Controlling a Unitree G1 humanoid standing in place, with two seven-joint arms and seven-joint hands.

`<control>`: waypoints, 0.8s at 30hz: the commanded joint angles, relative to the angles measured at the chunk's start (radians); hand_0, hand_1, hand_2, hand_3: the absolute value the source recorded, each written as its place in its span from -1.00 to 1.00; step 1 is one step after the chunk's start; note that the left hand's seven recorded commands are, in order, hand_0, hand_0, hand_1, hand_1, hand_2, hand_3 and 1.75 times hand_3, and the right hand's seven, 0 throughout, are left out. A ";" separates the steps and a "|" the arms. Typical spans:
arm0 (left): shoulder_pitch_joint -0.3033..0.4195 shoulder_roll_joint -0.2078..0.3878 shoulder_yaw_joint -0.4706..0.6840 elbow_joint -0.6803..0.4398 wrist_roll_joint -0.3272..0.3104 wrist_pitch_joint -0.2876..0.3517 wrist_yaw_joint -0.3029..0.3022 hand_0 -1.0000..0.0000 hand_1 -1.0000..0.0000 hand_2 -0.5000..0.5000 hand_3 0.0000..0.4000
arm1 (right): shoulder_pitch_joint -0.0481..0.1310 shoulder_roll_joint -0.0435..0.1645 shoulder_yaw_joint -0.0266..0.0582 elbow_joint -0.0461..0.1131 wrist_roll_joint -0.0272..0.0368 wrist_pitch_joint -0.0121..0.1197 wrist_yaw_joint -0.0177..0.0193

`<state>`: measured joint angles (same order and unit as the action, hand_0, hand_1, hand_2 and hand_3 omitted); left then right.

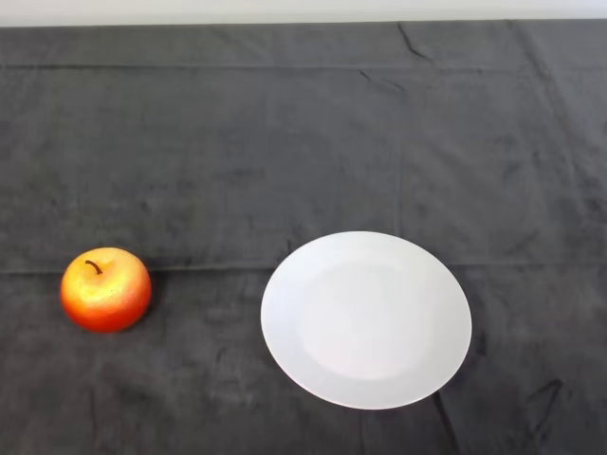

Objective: Move the apple to the plate

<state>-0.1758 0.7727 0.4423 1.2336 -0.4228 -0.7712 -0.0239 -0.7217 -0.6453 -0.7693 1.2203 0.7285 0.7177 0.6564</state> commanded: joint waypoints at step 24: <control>-0.093 -0.042 -0.053 -0.012 0.142 -0.021 0.051 1.00 1.00 0.00 -1.00 | -0.014 -0.022 -0.0151 0.001 0.0158 -0.004 0.0051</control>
<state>-0.2473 0.7381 0.3989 1.2329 -0.2857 -0.7730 0.0178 -0.7216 -0.6456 -0.7694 1.2203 0.7285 0.7175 0.6566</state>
